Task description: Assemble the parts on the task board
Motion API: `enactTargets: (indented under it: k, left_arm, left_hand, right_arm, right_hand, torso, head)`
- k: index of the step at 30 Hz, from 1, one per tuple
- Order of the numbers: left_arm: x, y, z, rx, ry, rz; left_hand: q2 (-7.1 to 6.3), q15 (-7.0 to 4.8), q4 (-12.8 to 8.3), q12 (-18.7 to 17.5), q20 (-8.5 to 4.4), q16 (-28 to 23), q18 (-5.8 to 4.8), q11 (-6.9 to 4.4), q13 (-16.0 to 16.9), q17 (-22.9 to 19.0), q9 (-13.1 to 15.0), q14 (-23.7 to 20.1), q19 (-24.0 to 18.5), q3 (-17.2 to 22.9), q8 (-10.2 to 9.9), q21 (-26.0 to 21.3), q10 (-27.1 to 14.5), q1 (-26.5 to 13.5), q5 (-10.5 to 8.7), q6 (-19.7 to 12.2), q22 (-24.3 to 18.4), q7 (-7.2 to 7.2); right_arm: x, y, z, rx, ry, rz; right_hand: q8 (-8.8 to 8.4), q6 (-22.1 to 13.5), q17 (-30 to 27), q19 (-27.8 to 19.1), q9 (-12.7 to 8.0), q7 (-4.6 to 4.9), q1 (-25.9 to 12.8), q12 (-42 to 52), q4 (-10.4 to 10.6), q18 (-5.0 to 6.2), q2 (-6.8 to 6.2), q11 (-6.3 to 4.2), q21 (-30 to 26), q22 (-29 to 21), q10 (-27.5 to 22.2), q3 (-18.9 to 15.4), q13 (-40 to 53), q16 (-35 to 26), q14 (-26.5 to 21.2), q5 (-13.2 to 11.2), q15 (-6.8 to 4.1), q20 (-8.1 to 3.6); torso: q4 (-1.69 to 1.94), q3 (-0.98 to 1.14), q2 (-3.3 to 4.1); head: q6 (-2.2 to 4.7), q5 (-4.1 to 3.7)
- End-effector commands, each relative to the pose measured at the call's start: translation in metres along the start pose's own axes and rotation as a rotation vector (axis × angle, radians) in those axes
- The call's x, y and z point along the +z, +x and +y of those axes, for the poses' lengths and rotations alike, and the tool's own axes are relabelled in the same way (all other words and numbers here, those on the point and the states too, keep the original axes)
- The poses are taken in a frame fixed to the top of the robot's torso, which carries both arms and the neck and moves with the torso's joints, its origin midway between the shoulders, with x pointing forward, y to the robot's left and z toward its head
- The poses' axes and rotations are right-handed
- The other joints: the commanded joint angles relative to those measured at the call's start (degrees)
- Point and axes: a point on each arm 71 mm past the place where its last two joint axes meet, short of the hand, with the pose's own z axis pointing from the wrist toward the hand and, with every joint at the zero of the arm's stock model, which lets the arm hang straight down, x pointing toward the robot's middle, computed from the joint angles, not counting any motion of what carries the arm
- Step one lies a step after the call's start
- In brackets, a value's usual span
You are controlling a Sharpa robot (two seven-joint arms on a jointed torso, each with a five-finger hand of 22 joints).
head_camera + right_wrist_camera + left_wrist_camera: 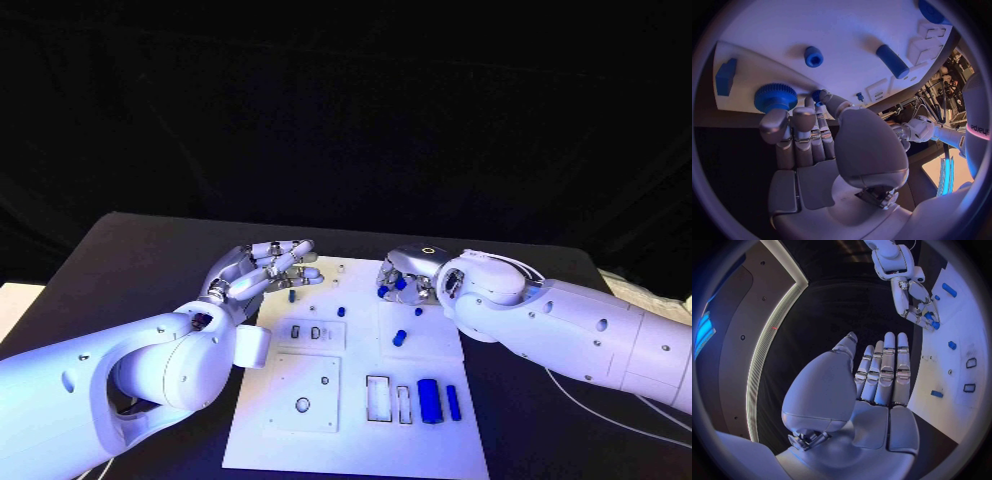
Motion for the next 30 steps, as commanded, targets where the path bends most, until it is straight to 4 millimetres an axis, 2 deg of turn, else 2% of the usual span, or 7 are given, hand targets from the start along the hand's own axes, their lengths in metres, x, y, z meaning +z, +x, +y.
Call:
enactTargets:
  k: [1, 8, 13, 19, 30]
  left_arm:
    - [0.001, 0.001, -0.001, -0.014, -0.002, 0.014]
    - [0.002, -0.001, 0.001, -0.009, -0.011, 0.001]
    - [0.003, -0.002, 0.001, -0.011, -0.017, -0.003]
    - [0.003, -0.001, 0.001, -0.015, -0.021, -0.004]
    - [0.002, -0.001, 0.001, -0.026, -0.026, -0.001]
  left_hand:
    - [-0.1, 0.04, -0.4, -0.3, 0.03, -0.4, 0.62, 0.26, 0.0, 0.1, -0.1, 0.1, 0.4, 0.0, -0.3, -0.2, 0.1, 0.1, -0.28, 0.2, -0.1, 0.33]
    - [-0.06, 0.05, -0.5, -0.3, 0.03, -0.4, 0.62, 0.27, -0.1, 0.1, -0.1, 0.1, 0.4, 0.0, -0.4, -0.3, 0.1, 0.1, -0.27, 0.2, -0.1, 0.34]
    - [0.32, 0.14, -0.5, -0.5, 0.08, -0.5, 0.61, 0.41, -0.1, 0.3, -0.1, -0.1, 0.4, 0.2, -0.6, -0.4, 0.0, 0.0, -0.26, 0.1, -0.2, 0.55]
    - [0.4, 0.2, -0.5, -0.6, 0.12, -0.6, 0.59, 0.48, -0.1, 0.4, -0.1, -0.2, 0.4, 0.2, -0.7, -0.4, -0.1, -0.1, -0.28, 0.0, -0.2, 0.65]
    - [0.43, 0.25, -0.6, -0.7, 0.15, -0.7, 0.58, 0.54, -0.1, 0.5, -0.1, -0.3, 0.3, 0.2, -0.8, -0.5, -0.2, -0.1, -0.3, -0.1, -0.3, 0.71]
  right_arm:
    - [0.001, 0.0, 0.0, -0.009, 0.002, 0.009]
    - [0.001, -0.001, 0.0, 0.0, -0.004, -0.016]
    - [0.002, -0.008, 0.002, 0.036, -0.031, -0.104]
    - [0.003, -0.014, 0.007, 0.062, -0.045, -0.173]
    - [0.013, -0.025, 0.016, 0.072, -0.006, -0.246]
  right_hand:
    - [-0.01, 0.6, 0.5, 0.3, 0.1, 0.07, -0.3, 0.1, 0.5, -1.04, -0.16, -0.1, 0.4, 0.5, 0.4, 0.0, 0.1, 0.6, 1.5, -0.4, -0.33, 0.03]
    - [0.36, 1.6, 2.1, 1.0, 0.2, -0.16, -0.2, 0.2, 1.1, -1.3, 0.17, -0.31, 1.6, 2.3, 1.2, 0.3, 0.2, 2.3, 1.5, 0.1, -0.48, -0.02]
    - [1.28, 4.1, 6.0, 3.4, 0.8, -0.71, 1.9, 0.7, 0.7, -2.21, 1.64, -1.03, 5.0, 7.6, 3.6, 2.1, 0.5, 5.9, 1.9, 0.7, -1.04, -0.46]
    - [1.36, 4.8, 6.6, 3.6, 1.0, -0.76, 2.5, 0.4, 0.5, -2.34, 2.13, -1.15, 5.7, 8.5, 4.3, 2.9, 0.5, 6.8, 1.8, 0.7, -1.11, -0.62]
    - [0.92, 4.8, 7.1, 3.3, 1.0, -0.68, 1.4, 0.0, 1.6, -2.38, 2.06, -1.0, 6.3, 9.0, 4.2, 2.9, 0.3, 7.7, 1.4, -1.9, -0.96, -0.48]
  torso:
    - [-0.04, -0.1, 0.19]
    - [-0.1, -0.11, 0.36]
    - [-0.08, -0.14, 0.44]
    - [0.07, -0.19, 0.57]
    - [0.13, -0.26, 0.78]
  head:
    - [-0.06, -0.06]
    - [0.25, -0.07]
    - [0.62, 0.01]
    - [0.73, 0.1]
    - [0.79, 0.24]
